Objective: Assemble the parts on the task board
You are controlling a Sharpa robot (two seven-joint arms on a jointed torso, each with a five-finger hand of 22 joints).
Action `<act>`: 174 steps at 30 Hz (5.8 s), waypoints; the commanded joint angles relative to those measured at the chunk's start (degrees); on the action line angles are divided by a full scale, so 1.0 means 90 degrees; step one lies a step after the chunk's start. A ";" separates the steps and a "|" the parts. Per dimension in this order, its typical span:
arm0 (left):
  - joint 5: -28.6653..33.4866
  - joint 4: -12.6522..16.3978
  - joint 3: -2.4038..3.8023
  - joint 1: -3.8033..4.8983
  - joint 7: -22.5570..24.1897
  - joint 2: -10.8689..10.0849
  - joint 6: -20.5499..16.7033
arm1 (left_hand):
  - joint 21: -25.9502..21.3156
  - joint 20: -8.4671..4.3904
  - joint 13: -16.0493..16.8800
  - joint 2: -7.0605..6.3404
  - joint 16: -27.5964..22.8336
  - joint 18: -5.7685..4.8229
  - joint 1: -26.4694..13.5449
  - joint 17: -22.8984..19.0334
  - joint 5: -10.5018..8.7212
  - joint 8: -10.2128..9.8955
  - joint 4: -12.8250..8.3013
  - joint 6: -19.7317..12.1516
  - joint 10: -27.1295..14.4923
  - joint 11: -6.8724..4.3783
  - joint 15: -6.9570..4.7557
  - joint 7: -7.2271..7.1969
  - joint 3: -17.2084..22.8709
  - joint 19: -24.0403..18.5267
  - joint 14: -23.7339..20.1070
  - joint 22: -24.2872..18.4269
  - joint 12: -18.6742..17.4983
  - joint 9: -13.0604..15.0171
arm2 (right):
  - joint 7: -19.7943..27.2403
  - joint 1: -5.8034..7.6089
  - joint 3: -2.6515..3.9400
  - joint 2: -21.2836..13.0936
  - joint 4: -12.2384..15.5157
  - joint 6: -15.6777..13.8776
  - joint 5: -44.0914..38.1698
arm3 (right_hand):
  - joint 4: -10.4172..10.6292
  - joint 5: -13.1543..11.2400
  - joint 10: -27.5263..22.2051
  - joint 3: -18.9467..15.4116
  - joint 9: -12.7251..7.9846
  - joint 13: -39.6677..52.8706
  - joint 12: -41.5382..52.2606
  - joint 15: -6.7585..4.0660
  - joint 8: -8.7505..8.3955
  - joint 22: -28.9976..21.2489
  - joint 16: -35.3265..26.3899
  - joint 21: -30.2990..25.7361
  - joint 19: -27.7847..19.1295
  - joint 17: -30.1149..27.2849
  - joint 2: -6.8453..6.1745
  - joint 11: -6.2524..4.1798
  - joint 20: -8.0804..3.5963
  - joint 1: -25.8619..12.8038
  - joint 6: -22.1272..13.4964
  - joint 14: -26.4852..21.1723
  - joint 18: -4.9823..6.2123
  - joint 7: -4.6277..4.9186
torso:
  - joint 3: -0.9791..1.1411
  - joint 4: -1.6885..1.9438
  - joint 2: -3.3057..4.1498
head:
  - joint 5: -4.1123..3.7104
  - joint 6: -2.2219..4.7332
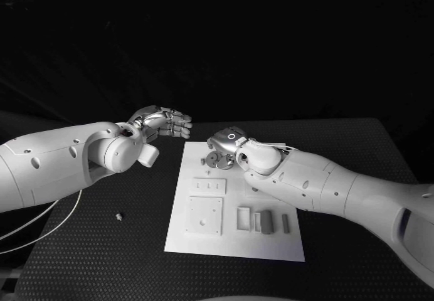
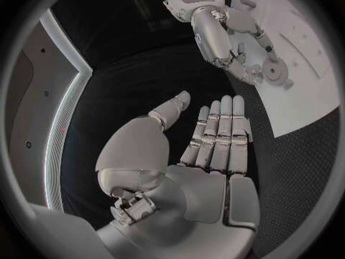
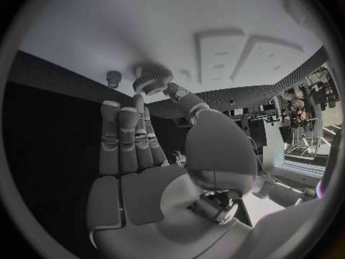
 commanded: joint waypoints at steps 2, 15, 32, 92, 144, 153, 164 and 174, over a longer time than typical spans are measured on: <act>-0.0011 0.0033 0.0008 0.0010 0.0033 -0.0001 0.0033 | -0.0042 -0.0004 -0.0006 -0.0031 -0.0024 0.0097 -0.0035 0.0010 0.0023 -0.0021 0.0013 -0.0027 0.0042 0.0023 0.0030 0.0146 -0.0028 0.0059 0.0032 0.0009 -0.0022 0.0011 | 0.0141 0.0000 -0.0001 0.0015 -0.0006 0.0087 -0.0011 | 0.0002 -0.0008 -0.0565 -0.0009 -0.0004 0.1376 0.1284 -0.0135 0.0049 0.0136 0.0169 0.0138 0.0026 0.0094 -0.0001 -0.0122 -0.0072 0.0028 0.0003 0.0004 0.0375 -0.0059 | -0.0003 0.0010 0.0010 | 0.0016 -0.0012; -0.0011 0.0041 0.0011 0.0013 0.0033 0.0007 0.0023 | -0.0044 -0.0004 -0.0006 -0.0034 -0.0026 0.0097 -0.0038 0.0011 0.0023 -0.0022 0.0014 -0.0028 0.0043 0.0023 0.0031 0.0146 -0.0030 0.0059 0.0032 0.0010 -0.0024 0.0011 | 0.0138 -0.0007 -0.0001 0.0078 -0.0067 0.0223 0.0023 | 0.0003 -0.0013 -0.0845 0.0075 0.0029 0.2723 0.4252 -0.0460 0.0093 0.0137 0.1133 0.0753 0.0098 0.0754 -0.0015 -0.0463 -0.0254 -0.0058 -0.0124 -0.0007 0.0375 -0.0098 | 0.0006 -0.0004 0.0000 | 0.0052 -0.0035; -0.0019 -0.0042 0.0011 0.0031 0.0038 0.0120 0.0022 | -0.0046 -0.0004 -0.0006 -0.0034 -0.0028 0.0097 -0.0042 0.0012 0.0024 -0.0023 0.0016 -0.0028 0.0044 0.0023 0.0031 0.0147 -0.0031 0.0060 0.0032 0.0011 -0.0026 0.0012 | 0.0167 -0.0007 0.0000 0.0182 -0.0252 0.0546 0.0060 | -0.0027 -0.0012 -0.0798 0.0046 0.0010 0.2674 0.5152 -0.0462 0.0092 0.0136 0.1512 0.0984 0.0192 0.1027 0.0101 -0.0472 -0.0340 -0.0109 -0.0129 0.0123 0.0375 -0.0087 | 0.0006 -0.0018 0.0007 | 0.0052 -0.0039; -0.0019 -0.0025 0.0010 0.0032 0.0021 0.0110 0.0003 | -0.0055 -0.0005 -0.0008 -0.0033 -0.0035 0.0098 -0.0043 0.0017 0.0024 -0.0028 0.0013 -0.0030 0.0050 0.0022 0.0030 0.0147 -0.0029 0.0062 0.0033 0.0016 -0.0035 0.0015 | 0.0193 -0.0015 -0.0001 0.0100 -0.0414 0.0294 0.0113 | -0.0791 -0.0001 -0.0949 0.0099 -0.0038 0.2086 0.5812 -0.0185 0.0184 0.0102 0.1558 0.1168 0.0165 0.1169 0.0815 -0.0179 -0.0353 0.0177 0.0492 0.0203 0.0375 0.0234 | 0.0028 -0.0032 -0.0006 | 0.0066 -0.0136; -0.0019 -0.0002 0.0010 0.0032 0.0009 0.0068 -0.0004 | -0.0064 -0.0004 -0.0010 -0.0038 -0.0042 0.0098 -0.0043 0.0022 0.0023 -0.0033 0.0011 -0.0034 0.0050 0.0024 0.0030 0.0149 -0.0030 0.0065 0.0035 0.0022 -0.0046 0.0018 | 0.0365 -0.0015 -0.0003 -0.0003 -0.0362 0.0262 0.0383 | -0.0622 -0.0005 -0.1064 0.0169 -0.0169 0.1856 0.5858 -0.0170 -0.0070 0.0072 0.1479 0.1072 0.0157 0.1168 0.0458 -0.0162 -0.0291 0.0011 0.0211 0.0146 0.0375 0.0249 | 0.0014 -0.0013 -0.0006 | 0.0031 -0.0116; -0.0019 -0.0005 0.0010 0.0032 0.0009 0.0066 -0.0002 | -0.0065 -0.0004 -0.0011 -0.0037 -0.0044 0.0098 -0.0042 0.0023 0.0024 -0.0034 0.0010 -0.0034 0.0051 0.0024 0.0030 0.0149 -0.0029 0.0065 0.0035 0.0023 -0.0048 0.0018 | 0.0338 -0.0015 -0.0003 -0.0040 -0.0352 0.0129 0.0390 | -0.0586 -0.0003 -0.1072 0.0192 -0.0167 0.1840 0.5869 -0.0167 -0.0060 0.0074 0.1479 0.1068 0.0160 0.1171 0.0479 -0.0157 -0.0292 0.0010 0.0233 0.0144 0.0375 0.0257 | 0.0013 -0.0013 -0.0006 | 0.0030 -0.0119; -0.0019 -0.0007 0.0010 0.0032 0.0011 0.0061 -0.0004 | -0.0067 -0.0004 -0.0011 -0.0039 -0.0045 0.0098 -0.0041 0.0024 0.0023 -0.0035 0.0009 -0.0035 0.0050 0.0025 0.0031 0.0149 -0.0029 0.0066 0.0036 0.0024 -0.0050 0.0019 | 0.0335 -0.0015 -0.0002 -0.0095 -0.0266 0.0025 0.0391 | -0.0580 -0.0005 -0.1072 0.0200 -0.0168 0.1832 0.5878 -0.0162 -0.0059 0.0075 0.1481 0.1068 0.0165 0.1174 0.0473 -0.0150 -0.0294 0.0017 0.0237 0.0146 0.0375 0.0266 | 0.0013 -0.0012 -0.0005 | 0.0031 -0.0119; -0.0019 -0.0021 0.0010 0.0032 0.0030 -0.0004 -0.0032 | -0.0069 -0.0004 -0.0011 -0.0038 -0.0046 0.0098 -0.0040 0.0025 0.0024 -0.0035 0.0009 -0.0035 0.0052 0.0025 0.0031 0.0150 -0.0028 0.0066 0.0036 0.0025 -0.0052 0.0020 | 0.0332 -0.0010 0.0043 -0.0436 0.0174 -0.0163 0.0624 | -0.0563 -0.0007 -0.1072 0.0203 -0.0172 0.1819 0.5887 -0.0153 -0.0062 0.0077 0.1480 0.1068 0.0171 0.1175 0.0455 -0.0139 -0.0296 0.0012 0.0236 0.0149 0.0375 0.0276 | 0.0020 -0.0034 -0.0009 | 0.0060 -0.0079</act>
